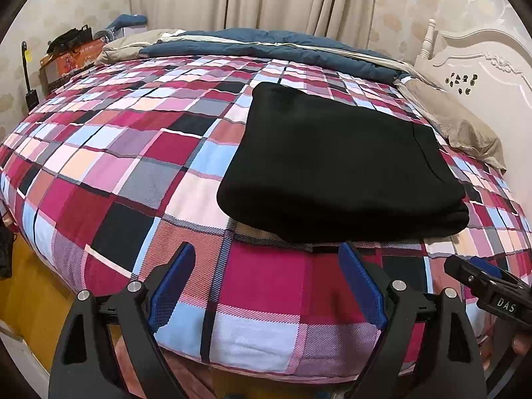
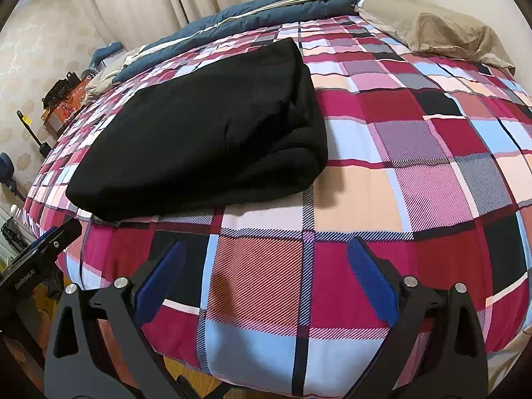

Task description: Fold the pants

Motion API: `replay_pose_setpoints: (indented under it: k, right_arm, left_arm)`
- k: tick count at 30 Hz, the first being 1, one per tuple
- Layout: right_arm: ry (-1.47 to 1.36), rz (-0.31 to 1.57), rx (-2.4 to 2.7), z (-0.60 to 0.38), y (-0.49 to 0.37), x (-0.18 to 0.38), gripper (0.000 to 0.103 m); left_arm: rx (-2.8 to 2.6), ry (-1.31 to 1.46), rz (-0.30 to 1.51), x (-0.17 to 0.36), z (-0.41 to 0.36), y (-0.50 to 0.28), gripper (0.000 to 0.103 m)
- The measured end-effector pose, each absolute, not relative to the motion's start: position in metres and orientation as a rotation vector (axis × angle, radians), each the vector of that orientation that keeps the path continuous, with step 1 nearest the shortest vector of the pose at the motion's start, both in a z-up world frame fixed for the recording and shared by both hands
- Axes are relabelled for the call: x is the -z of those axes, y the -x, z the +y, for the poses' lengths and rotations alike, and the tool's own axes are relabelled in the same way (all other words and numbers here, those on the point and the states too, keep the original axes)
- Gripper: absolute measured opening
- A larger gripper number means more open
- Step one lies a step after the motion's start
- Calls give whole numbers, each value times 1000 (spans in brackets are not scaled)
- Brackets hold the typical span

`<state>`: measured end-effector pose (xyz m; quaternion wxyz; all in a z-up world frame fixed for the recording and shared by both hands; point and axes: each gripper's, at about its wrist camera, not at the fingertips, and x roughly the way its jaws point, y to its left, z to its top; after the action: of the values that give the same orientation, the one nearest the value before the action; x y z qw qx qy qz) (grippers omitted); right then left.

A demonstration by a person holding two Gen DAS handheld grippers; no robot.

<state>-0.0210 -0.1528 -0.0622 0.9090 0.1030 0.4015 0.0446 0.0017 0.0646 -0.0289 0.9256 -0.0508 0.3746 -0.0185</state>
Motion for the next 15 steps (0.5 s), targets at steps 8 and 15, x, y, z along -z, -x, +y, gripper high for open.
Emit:
replay_pose_setpoints:
  k: [8,15]
  right_arm:
    - [-212,832,-92,-151,24,65,98]
    - [-218,837,-98,-150,25,66,98]
  left_arm:
    - [32,91,756,27,64,0,87]
    - [34,65,744,22,60,1,87]
